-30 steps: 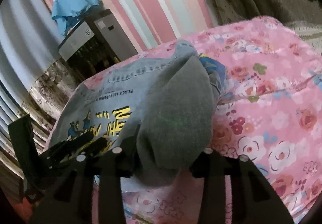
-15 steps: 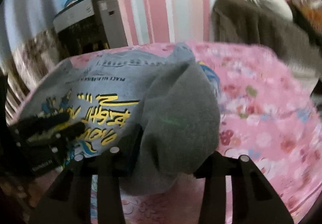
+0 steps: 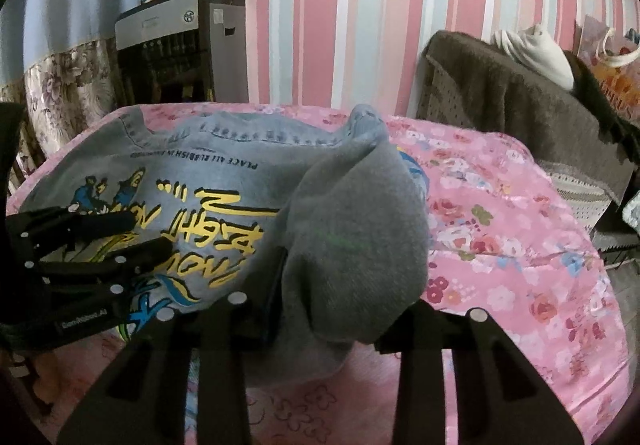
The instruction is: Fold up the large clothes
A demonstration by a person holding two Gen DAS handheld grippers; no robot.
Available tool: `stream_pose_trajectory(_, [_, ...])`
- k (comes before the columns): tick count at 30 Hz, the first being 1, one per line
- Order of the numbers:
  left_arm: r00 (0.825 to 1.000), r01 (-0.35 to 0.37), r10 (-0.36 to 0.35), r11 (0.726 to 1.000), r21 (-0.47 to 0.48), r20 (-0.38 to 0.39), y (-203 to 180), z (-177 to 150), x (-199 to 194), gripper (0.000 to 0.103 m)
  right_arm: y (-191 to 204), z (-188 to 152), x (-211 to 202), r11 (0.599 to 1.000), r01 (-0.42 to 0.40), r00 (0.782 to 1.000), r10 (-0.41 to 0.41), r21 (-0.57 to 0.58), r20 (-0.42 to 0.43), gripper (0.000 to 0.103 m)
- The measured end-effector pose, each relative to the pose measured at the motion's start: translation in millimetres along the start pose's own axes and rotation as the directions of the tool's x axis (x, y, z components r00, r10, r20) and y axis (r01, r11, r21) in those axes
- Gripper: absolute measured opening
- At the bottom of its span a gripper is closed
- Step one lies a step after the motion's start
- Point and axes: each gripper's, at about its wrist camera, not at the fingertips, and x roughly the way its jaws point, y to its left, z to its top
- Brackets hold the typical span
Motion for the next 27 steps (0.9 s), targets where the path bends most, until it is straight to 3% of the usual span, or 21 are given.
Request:
stream_pose_trajectory(15, [1.0, -0.007, 0.007, 1.0, 0.023, 0.003, -3, -2, -1, 0.055, 11, 1, -12, 0.996, 0.061, 0.996, -0.057, -0.06, 0.063, 0.029])
stream_pose_trajectory(27, [1.0, -0.009, 0.01, 0.999, 0.032, -0.006, -1, -1, -2, 0.055, 21, 20, -29, 1.0, 0.013, 0.993, -0.009, -0.028, 0.117, 0.024])
